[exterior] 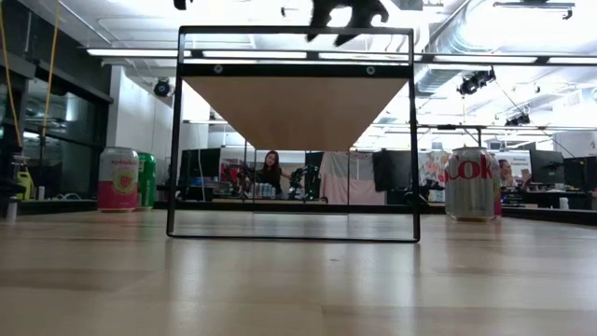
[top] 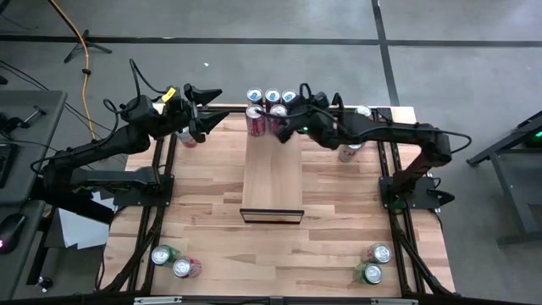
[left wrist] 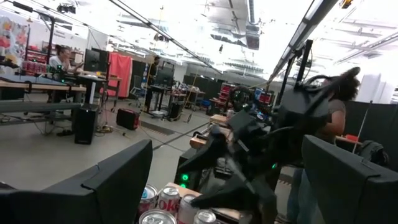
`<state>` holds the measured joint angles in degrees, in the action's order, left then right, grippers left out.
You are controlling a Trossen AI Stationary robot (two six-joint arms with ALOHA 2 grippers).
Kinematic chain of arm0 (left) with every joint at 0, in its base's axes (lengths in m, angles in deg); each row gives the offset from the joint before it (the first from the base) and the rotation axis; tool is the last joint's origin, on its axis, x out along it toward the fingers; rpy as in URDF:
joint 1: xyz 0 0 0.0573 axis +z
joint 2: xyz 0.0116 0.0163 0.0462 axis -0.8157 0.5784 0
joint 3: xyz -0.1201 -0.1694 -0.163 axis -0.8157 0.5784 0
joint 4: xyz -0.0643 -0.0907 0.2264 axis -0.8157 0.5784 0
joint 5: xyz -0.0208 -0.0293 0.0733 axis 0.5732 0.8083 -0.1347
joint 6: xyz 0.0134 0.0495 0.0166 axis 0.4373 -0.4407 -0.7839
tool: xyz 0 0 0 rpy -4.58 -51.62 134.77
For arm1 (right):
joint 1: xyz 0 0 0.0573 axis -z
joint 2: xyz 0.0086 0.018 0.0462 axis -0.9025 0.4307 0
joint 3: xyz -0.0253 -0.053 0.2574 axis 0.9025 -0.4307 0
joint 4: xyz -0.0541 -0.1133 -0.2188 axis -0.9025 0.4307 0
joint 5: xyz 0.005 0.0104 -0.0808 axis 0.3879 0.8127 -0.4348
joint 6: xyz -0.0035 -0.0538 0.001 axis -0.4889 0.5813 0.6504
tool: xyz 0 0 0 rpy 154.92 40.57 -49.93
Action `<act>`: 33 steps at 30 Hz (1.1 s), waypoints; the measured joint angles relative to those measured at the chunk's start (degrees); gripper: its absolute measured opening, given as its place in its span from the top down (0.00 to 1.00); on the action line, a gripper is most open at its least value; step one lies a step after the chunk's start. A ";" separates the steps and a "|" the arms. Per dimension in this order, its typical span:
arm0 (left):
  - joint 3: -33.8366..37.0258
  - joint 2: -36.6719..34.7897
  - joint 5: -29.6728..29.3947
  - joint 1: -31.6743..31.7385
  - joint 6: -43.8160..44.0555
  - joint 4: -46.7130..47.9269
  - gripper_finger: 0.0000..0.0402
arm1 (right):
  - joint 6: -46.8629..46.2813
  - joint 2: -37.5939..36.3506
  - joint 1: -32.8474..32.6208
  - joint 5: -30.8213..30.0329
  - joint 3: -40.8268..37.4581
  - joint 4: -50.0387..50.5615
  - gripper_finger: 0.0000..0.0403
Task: Place canned beverage on shelf
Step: Put the top red white soda can on the shelf
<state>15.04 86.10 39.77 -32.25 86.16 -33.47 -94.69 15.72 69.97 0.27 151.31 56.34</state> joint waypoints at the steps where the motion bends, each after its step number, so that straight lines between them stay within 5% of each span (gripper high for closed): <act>1: 0.00 0.00 0.00 -0.01 0.00 0.15 0.13 | -0.09 -1.00 -0.37 -0.41 0.00 2.56 0.20; 5: 0.02 0.00 0.00 0.00 0.00 1.37 0.13 | -4.31 -4.29 -2.27 -3.29 -0.34 14.30 0.28; 9: 0.02 0.00 0.00 0.00 0.00 3.50 0.13 | -11.27 -9.60 -4.39 -4.90 -8.56 16.04 0.46; 16: 0.02 0.01 -0.29 0.07 -0.25 9.20 0.13 | -22.30 -20.29 -6.05 5.85 -31.50 -4.66 0.94; 20: 2.16 0.47 -1.15 0.07 -2.32 12.34 0.18 | -22.70 -21.99 -4.80 11.80 -37.86 -19.72 0.94; 24: 8.60 0.61 -1.63 0.24 -1.31 11.60 0.38 | -22.54 -21.05 -2.44 14.11 -38.00 -23.83 0.98; 30: 21.50 1.10 -2.04 0.74 4.60 3.36 0.91 | -20.84 -18.71 1.85 21.35 -36.74 -26.00 0.99; 33: 25.17 2.56 -2.72 1.93 6.59 -0.19 0.96 | -19.69 -16.59 4.81 29.26 -36.74 -27.66 1.00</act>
<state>40.21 88.66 37.06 -30.32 92.75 -33.66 -114.38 -0.87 74.78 29.54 114.57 28.69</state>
